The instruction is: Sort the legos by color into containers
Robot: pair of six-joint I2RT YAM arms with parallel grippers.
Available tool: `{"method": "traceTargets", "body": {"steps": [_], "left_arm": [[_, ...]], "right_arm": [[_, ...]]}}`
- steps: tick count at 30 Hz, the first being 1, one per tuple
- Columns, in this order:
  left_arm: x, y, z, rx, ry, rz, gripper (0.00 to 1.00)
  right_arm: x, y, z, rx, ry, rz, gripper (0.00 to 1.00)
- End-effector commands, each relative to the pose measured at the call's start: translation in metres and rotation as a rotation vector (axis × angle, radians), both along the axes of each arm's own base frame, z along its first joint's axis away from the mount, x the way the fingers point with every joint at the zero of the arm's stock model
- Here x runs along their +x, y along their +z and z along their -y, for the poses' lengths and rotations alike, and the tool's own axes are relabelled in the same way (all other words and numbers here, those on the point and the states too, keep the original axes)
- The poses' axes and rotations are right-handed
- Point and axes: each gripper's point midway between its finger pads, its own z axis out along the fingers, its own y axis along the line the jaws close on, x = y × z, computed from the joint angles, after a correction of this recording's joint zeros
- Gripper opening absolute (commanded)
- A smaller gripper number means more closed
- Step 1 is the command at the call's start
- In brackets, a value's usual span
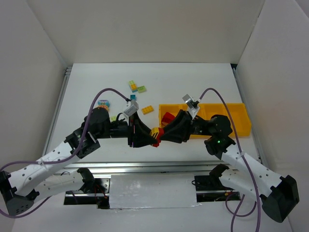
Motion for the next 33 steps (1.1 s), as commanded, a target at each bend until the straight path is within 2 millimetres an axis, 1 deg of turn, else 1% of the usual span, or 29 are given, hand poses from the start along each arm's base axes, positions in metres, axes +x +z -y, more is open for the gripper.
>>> {"method": "traceTargets", "body": {"steps": [1,3,5,7,8,10,11,13,16,17,18,20,21,22,23,24,25,26,27,28,29,30,31,32,33], "left_arm": [[0.002,0.015,0.002,-0.049,-0.009,0.063,0.00],[0.003,0.016,0.000,-0.046,0.003,0.069,0.00],[0.005,0.016,-0.003,-0.035,0.029,0.073,0.00],[0.006,0.016,-0.006,-0.030,0.041,0.077,0.00],[0.004,0.019,-0.009,-0.037,0.046,0.090,0.00],[0.005,0.024,-0.011,-0.048,0.057,0.103,0.00],[0.003,0.020,-0.014,-0.031,0.061,0.095,0.00],[0.003,0.021,-0.016,-0.030,0.065,0.099,0.00],[0.003,0.021,-0.018,-0.026,0.068,0.103,0.00],[0.003,0.020,-0.018,-0.023,0.071,0.103,0.00],[0.004,0.019,-0.019,-0.020,0.075,0.104,0.00],[0.006,0.018,-0.019,-0.017,0.086,0.105,0.00],[0.007,0.017,-0.020,-0.015,0.093,0.105,0.00],[0.008,0.016,-0.020,-0.013,0.098,0.105,0.00],[0.009,0.016,-0.021,-0.012,0.110,0.103,0.00],[0.012,0.014,-0.022,0.000,0.123,0.095,0.00],[0.017,0.013,-0.023,0.010,0.152,0.093,0.00],[0.020,0.013,-0.024,0.015,0.169,0.091,0.00],[0.022,0.009,-0.025,0.034,0.180,0.079,0.00],[0.025,0.007,-0.024,0.047,0.196,0.077,0.00],[0.026,0.006,-0.024,0.052,0.199,0.073,0.00],[0.027,0.005,-0.024,0.056,0.202,0.071,0.00],[0.028,0.003,-0.024,0.060,0.206,0.068,0.00],[0.029,0.002,-0.024,0.063,0.210,0.067,0.00],[0.029,0.000,-0.025,0.066,0.213,0.064,0.00]], "right_arm": [[-0.001,0.019,0.000,0.041,-0.017,0.067,0.00],[0.001,0.011,0.000,0.026,-0.033,0.106,0.00],[0.002,-0.002,0.001,0.006,-0.048,0.144,0.00],[0.000,-0.011,0.003,-0.005,-0.049,0.169,0.00],[-0.004,-0.015,0.004,-0.012,-0.031,0.185,0.00],[-0.003,-0.021,0.006,-0.023,-0.034,0.215,0.00],[0.000,-0.026,0.006,-0.046,-0.041,0.220,0.00],[0.005,-0.034,0.007,-0.082,-0.054,0.206,0.00],[0.017,-0.042,0.012,-0.105,-0.090,0.204,0.00],[0.025,-0.043,0.017,-0.108,-0.113,0.187,0.00],[0.027,-0.050,0.019,-0.117,-0.106,0.171,0.00],[0.030,-0.050,0.023,-0.107,-0.111,0.158,0.00],[0.036,-0.055,0.028,-0.114,-0.129,0.141,0.00],[0.040,-0.055,0.029,-0.110,-0.144,0.137,0.00],[0.047,-0.057,0.031,-0.118,-0.176,0.111,0.00],[0.059,-0.057,0.033,-0.133,-0.233,0.088,0.00],[0.082,-0.069,0.036,-0.177,-0.349,-0.007,0.00],[0.100,-0.075,0.041,-0.211,-0.443,-0.044,0.00],[0.119,-0.075,0.044,-0.242,-0.528,-0.097,0.00],[0.145,-0.095,0.058,-0.314,-0.687,-0.205,0.00],[0.159,-0.102,0.067,-0.350,-0.775,-0.252,0.00],[0.179,-0.108,0.077,-0.387,-0.880,-0.309,0.00],[0.188,-0.126,0.090,-0.453,-0.971,-0.386,0.00],[0.203,-0.134,0.108,-0.478,-1.106,-0.425,0.00],[0.213,-0.143,0.112,-0.514,-1.144,-0.458,0.00]]}}
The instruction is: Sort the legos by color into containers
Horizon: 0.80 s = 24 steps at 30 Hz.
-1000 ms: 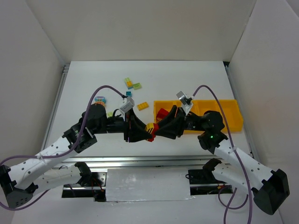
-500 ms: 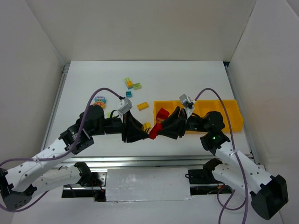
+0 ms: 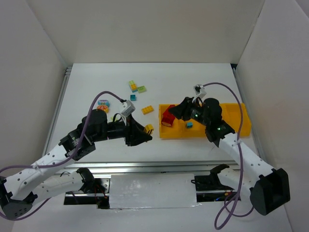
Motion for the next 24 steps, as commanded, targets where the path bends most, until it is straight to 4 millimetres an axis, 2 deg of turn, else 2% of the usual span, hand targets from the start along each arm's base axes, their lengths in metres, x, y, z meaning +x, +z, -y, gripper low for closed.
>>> {"method": "traceTargets", "body": {"steps": [1,5,7,8,9,10,13,16,17,19,20,21,22,24], "left_arm": [[0.006,0.019,-0.003,-0.034,0.035,0.041,0.00],[0.008,0.012,-0.005,-0.022,0.050,0.035,0.00],[0.008,0.010,-0.005,-0.015,0.051,0.031,0.00],[0.008,0.009,-0.005,-0.012,0.049,0.028,0.00],[0.008,0.008,-0.005,-0.012,0.049,0.028,0.00],[0.008,0.007,-0.005,-0.009,0.052,0.028,0.00],[0.008,0.004,-0.006,0.005,0.050,0.025,0.00],[0.009,0.001,-0.006,0.016,0.052,0.022,0.00],[0.010,0.001,-0.006,0.016,0.053,0.022,0.00],[0.009,-0.002,-0.006,0.019,0.050,0.021,0.00],[0.009,-0.002,-0.005,0.018,0.047,0.023,0.00],[0.009,-0.002,-0.005,0.019,0.042,0.027,0.00],[0.008,-0.003,-0.004,0.019,0.036,0.025,0.00],[0.008,-0.003,-0.003,0.021,0.032,0.023,0.00]], "right_arm": [[0.045,-0.046,0.056,-0.190,-0.399,-0.181,0.00],[0.070,-0.062,0.058,-0.246,-0.465,-0.248,0.00],[0.076,-0.064,0.055,-0.249,-0.464,-0.257,0.00],[0.080,-0.074,0.052,-0.262,-0.459,-0.282,0.00],[0.083,-0.071,0.049,-0.257,-0.451,-0.283,0.02],[0.086,-0.080,0.045,-0.270,-0.440,-0.302,0.03],[0.092,-0.083,0.035,-0.268,-0.410,-0.317,0.13],[0.096,-0.090,0.024,-0.270,-0.368,-0.342,0.26],[0.098,-0.090,0.022,-0.270,-0.365,-0.345,0.43],[0.097,-0.090,0.018,-0.268,-0.353,-0.349,0.54],[0.096,-0.085,0.017,-0.261,-0.349,-0.341,0.65],[0.094,-0.083,0.015,-0.261,-0.341,-0.338,0.68],[0.091,-0.074,0.014,-0.250,-0.334,-0.320,0.81],[0.087,-0.067,0.015,-0.242,-0.325,-0.306,0.89]]}}
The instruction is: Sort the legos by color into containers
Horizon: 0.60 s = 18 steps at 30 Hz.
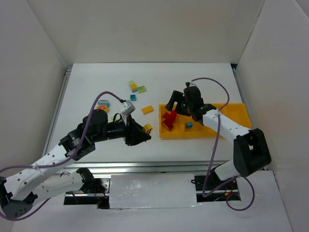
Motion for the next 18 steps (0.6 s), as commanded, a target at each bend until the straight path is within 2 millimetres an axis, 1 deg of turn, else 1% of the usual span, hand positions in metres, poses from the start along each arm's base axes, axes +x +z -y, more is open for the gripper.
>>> {"method": "traceTargets", "body": {"steps": [1,3,4,5,6,7,8,9,10,11,13,14,15,16,17,18], "left_arm": [[0.002,0.007,0.002,-0.019,-0.016,0.043,0.00],[0.002,0.006,0.004,-0.022,-0.018,0.035,0.00],[0.001,0.008,0.004,-0.031,-0.025,0.038,0.00],[0.000,0.009,0.006,-0.036,-0.031,0.032,0.00],[-0.001,0.008,0.006,-0.039,-0.036,0.029,0.00],[-0.003,0.009,0.008,-0.049,-0.051,0.029,0.00],[-0.004,0.007,0.009,-0.049,-0.060,0.019,0.00],[-0.005,0.007,0.010,-0.055,-0.072,0.016,0.00],[-0.009,0.010,0.013,-0.069,-0.101,0.018,0.00],[-0.010,0.008,0.015,-0.072,-0.112,0.004,0.00],[-0.014,0.012,0.018,-0.094,-0.147,0.006,0.00],[-0.015,0.010,0.020,-0.099,-0.160,-0.004,0.00],[-0.017,0.011,0.021,-0.105,-0.171,-0.005,0.00],[-0.018,0.010,0.022,-0.109,-0.181,-0.014,0.00],[-0.020,0.012,0.025,-0.123,-0.207,-0.006,0.00],[-0.022,0.012,0.026,-0.128,-0.219,-0.006,0.00]], "right_arm": [[-0.001,0.053,-0.008,0.056,0.031,0.111,0.89],[-0.008,0.066,-0.010,0.075,0.064,0.143,0.90],[-0.024,0.080,-0.017,0.124,0.134,0.179,0.92],[-0.029,0.099,-0.024,0.162,0.200,0.260,0.98],[-0.045,0.112,-0.028,0.200,0.269,0.313,1.00],[-0.068,0.122,-0.043,0.263,0.410,0.324,1.00],[-0.078,0.140,-0.050,0.295,0.491,0.403,1.00],[-0.095,0.151,-0.053,0.330,0.559,0.439,0.99],[-0.108,0.159,-0.057,0.361,0.617,0.461,1.00],[-0.124,0.172,-0.061,0.412,0.699,0.495,1.00],[-0.148,0.182,-0.061,0.455,0.772,0.540,1.00],[-0.165,0.196,-0.062,0.505,0.846,0.585,1.00],[-0.177,0.196,-0.061,0.528,0.876,0.600,1.00],[-0.185,0.207,-0.060,0.551,0.905,0.658,1.00],[-0.197,0.210,-0.059,0.586,0.941,0.648,1.00],[-0.203,0.212,-0.058,0.597,0.955,0.659,1.00]]}}
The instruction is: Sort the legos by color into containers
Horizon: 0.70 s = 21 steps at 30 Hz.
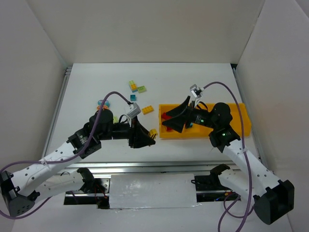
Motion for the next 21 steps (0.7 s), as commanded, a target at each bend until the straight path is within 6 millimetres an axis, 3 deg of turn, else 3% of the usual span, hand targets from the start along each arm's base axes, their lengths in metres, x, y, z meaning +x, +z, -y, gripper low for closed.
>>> {"method": "traceTargets", "body": {"steps": [1,8,13,16,18,19,21], "left_arm": [[-0.009,0.023,0.009,-0.096,-0.088,0.036,0.00],[-0.013,0.023,0.015,-0.113,-0.135,0.033,0.00],[-0.011,0.022,0.017,-0.113,-0.131,0.027,0.00],[-0.010,0.022,0.017,-0.113,-0.128,0.027,0.00],[-0.011,0.023,0.017,-0.117,-0.134,0.026,0.00],[-0.011,0.023,0.018,-0.117,-0.135,0.026,0.00],[-0.011,0.022,0.018,-0.118,-0.140,0.022,0.00]], "right_arm": [[-0.048,0.030,-0.004,0.090,0.210,0.122,1.00],[-0.080,0.032,-0.020,0.118,0.351,0.122,0.96],[-0.092,0.031,-0.033,0.130,0.403,0.117,0.89],[-0.099,0.031,-0.034,0.144,0.424,0.121,0.78],[-0.100,0.031,-0.035,0.143,0.429,0.124,0.61],[-0.100,0.031,-0.036,0.143,0.429,0.124,0.29],[-0.099,0.031,-0.037,0.144,0.422,0.112,0.05]]}}
